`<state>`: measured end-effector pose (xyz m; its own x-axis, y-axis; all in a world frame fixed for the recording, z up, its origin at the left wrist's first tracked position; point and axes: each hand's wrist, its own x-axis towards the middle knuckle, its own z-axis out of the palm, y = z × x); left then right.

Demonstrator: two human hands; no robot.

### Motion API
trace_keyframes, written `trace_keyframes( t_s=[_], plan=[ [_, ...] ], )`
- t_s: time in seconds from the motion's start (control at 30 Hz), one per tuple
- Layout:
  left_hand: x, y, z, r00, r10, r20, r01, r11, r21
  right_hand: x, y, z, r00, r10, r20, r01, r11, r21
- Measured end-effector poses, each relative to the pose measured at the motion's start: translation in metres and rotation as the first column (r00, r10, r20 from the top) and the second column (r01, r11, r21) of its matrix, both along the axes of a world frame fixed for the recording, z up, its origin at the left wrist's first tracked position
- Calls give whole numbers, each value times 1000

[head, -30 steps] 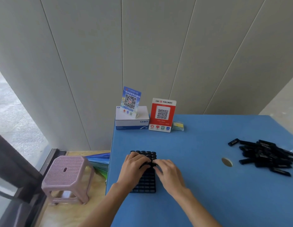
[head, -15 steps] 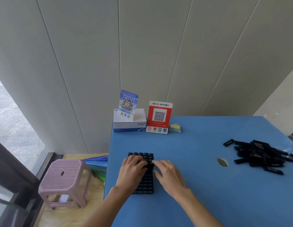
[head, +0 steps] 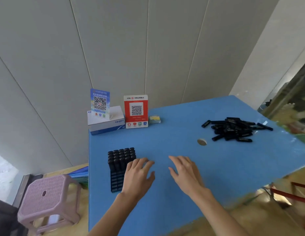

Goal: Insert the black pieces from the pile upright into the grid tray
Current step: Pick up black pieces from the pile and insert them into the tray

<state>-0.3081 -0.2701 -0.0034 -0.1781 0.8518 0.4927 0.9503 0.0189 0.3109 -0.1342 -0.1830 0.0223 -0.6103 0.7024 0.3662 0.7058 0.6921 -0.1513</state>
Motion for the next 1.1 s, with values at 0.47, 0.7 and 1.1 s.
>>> trace_keyframes(
  t_s=[0.47, 0.7, 1.1],
  plan=[
    [191, 62, 3, 998, -19, -67, 14, 997, -80, 209, 61, 9, 995, -43, 87, 35, 995, 90],
    [284, 96, -9, 998, -45, -41, 40, 991, -128, 325, 104, 0, 989, -131, 68, 129, 991, 35],
    [326, 190, -36, 999, -24, -29, 18, 983, -181, 381, 196, -27, 982, -145, 125, 161, 979, -129]
  ],
)
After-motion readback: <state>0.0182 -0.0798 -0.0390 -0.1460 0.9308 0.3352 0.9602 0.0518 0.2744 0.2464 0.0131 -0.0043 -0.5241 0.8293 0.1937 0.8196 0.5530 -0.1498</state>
